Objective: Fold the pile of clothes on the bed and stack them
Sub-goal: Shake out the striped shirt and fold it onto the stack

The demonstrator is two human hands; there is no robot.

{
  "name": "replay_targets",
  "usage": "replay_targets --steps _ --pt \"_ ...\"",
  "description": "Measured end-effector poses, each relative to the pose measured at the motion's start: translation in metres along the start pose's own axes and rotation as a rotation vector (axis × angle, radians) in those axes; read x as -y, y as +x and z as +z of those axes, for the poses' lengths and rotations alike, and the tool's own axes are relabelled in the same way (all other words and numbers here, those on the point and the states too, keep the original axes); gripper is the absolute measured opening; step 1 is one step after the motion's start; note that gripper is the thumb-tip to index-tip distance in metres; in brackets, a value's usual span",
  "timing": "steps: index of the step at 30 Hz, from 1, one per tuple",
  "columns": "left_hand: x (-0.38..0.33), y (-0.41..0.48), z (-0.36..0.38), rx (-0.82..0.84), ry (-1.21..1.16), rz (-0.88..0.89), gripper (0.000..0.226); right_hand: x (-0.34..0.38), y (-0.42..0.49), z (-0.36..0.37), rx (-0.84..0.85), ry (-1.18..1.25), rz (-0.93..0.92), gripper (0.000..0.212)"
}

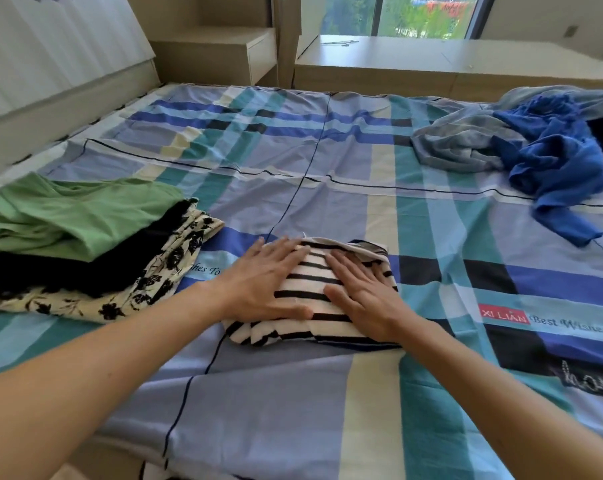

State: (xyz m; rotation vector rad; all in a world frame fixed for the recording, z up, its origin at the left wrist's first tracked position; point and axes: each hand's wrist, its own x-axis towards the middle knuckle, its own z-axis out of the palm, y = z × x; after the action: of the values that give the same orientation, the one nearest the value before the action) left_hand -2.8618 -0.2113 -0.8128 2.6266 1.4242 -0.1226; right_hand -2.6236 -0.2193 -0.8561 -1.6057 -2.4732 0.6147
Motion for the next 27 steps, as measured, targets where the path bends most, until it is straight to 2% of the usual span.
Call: replay_targets --steps 2,4,7,9,11,14,17,20,22,23,25,27 --pt "-0.001 -0.017 -0.008 -0.13 0.04 -0.122 0.117 -0.003 -0.003 0.0 0.001 0.002 0.0 0.065" --pt "-0.009 -0.038 -0.011 -0.279 0.116 -0.191 0.1 -0.005 -0.007 0.002 -0.016 0.006 -0.012 0.07" --pt "-0.023 -0.063 0.004 -0.346 0.108 -0.162 0.072 -0.01 -0.01 0.008 -0.071 0.012 -0.038 0.089" --pt "-0.025 -0.07 0.019 -0.342 0.1 -0.095 0.054 -0.011 -0.01 0.009 -0.08 0.013 -0.043 0.091" --pt "-0.02 -0.069 0.021 -0.307 0.056 -0.042 0.047 -0.01 -0.011 0.01 -0.083 0.016 -0.046 0.09" --pt "-0.001 -0.067 -0.002 -0.23 -0.002 0.133 0.056 -0.01 -0.014 0.009 -0.068 0.01 -0.044 0.084" --pt "0.024 -0.072 -0.022 -0.152 0.105 0.217 0.059 -0.009 -0.017 0.008 -0.05 -0.001 -0.027 0.074" --pt "0.031 -0.078 -0.025 0.01 0.27 0.158 0.05 -0.007 -0.018 0.009 -0.038 -0.02 -0.015 0.076" --pt "0.031 -0.079 -0.027 0.181 0.427 -0.016 0.036 -0.006 -0.017 0.009 -0.025 -0.036 -0.003 0.074" --pt "0.027 -0.078 -0.029 0.156 0.444 -0.11 0.029 -0.006 -0.017 0.008 -0.016 -0.045 0.004 0.072" --pt "0.017 -0.074 -0.032 -0.198 0.372 -0.129 0.024 -0.001 -0.015 0.004 -0.038 -0.05 0.011 0.074" --pt "-0.003 -0.063 -0.028 -0.504 0.219 -0.026 0.018 0.011 -0.01 -0.002 -0.183 -0.036 -0.008 0.079"
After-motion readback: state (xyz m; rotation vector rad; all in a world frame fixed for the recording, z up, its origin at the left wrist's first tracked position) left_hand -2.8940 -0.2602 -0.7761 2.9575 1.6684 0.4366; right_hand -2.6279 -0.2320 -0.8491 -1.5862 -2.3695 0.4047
